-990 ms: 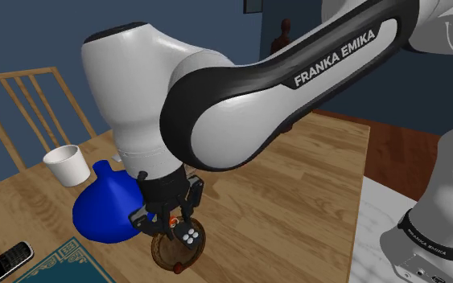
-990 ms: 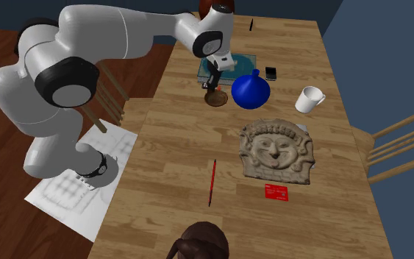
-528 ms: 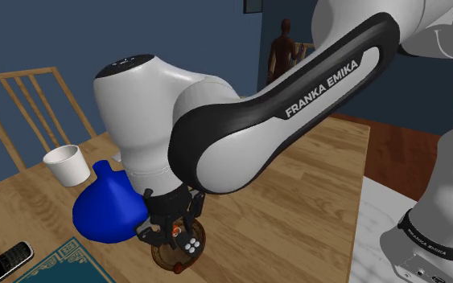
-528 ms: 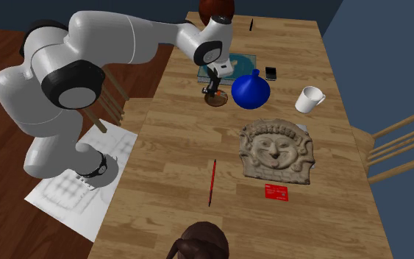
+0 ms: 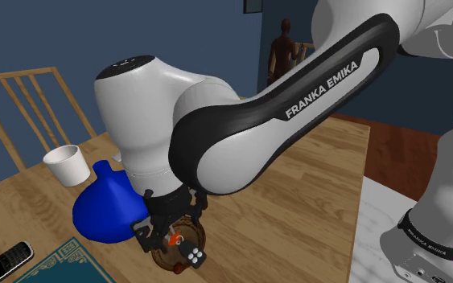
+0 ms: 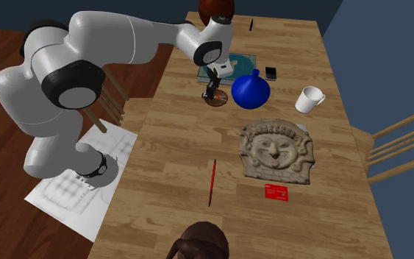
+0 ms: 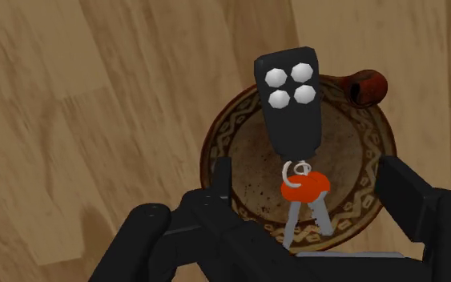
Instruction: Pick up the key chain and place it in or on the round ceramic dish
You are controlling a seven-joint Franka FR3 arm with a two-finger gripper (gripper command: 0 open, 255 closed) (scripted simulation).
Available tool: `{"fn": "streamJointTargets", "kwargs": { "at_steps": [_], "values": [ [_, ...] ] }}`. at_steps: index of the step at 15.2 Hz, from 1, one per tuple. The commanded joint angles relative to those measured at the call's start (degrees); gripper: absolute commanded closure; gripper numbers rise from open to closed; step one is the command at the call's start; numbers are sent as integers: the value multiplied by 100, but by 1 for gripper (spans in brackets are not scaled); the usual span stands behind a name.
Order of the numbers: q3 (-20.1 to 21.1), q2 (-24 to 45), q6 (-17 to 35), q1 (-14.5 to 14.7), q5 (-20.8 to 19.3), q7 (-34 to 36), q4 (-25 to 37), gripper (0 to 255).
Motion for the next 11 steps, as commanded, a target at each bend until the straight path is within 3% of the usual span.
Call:
{"fn": "streamJointTargets", "kwargs": {
  "at_steps": [1,4,8,11],
  "values": [
    [0,0,0,0,0,0,0,0],
    [0,0,0,0,0,0,0,0],
    [64,-200,-649,-23,141,-94,482,0],
    [64,-200,-649,-23,141,-94,481,0]
  ]
}}
